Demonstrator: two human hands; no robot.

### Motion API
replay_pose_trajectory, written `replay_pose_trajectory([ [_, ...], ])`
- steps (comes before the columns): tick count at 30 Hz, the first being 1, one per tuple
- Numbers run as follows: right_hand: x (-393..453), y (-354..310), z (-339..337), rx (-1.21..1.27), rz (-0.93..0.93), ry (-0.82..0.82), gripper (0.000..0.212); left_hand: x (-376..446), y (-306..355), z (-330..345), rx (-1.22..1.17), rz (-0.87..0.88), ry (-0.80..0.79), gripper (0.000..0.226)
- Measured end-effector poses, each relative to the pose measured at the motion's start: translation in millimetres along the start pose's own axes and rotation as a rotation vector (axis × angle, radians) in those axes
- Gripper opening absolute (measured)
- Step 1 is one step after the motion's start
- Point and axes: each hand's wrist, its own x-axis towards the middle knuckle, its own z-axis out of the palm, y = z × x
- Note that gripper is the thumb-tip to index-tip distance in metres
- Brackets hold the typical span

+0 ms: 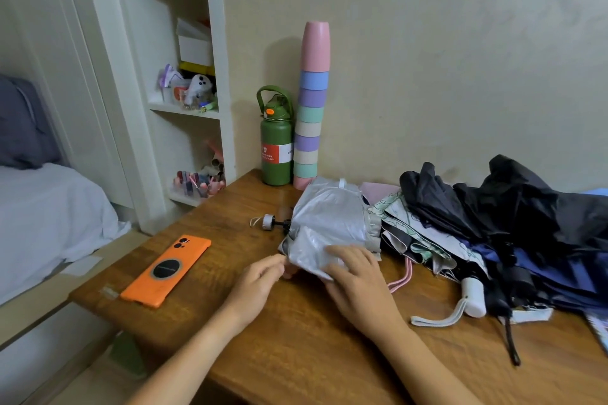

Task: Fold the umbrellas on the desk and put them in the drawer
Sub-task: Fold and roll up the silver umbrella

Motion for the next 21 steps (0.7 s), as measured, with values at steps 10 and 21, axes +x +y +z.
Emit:
replay_pose_trajectory([
  [10,-1.5,-11.2,-13.1,0.33,0.162,-0.294,0.028,4.6,-7.5,-2.4,0.073,0.059,0.196,0.023],
  [21,0.5,-13.8,-11.6,0.254,0.179,-0.346,0.014,10.8,-15.9,5.6,0.34,-0.026,0.185,0.02],
])
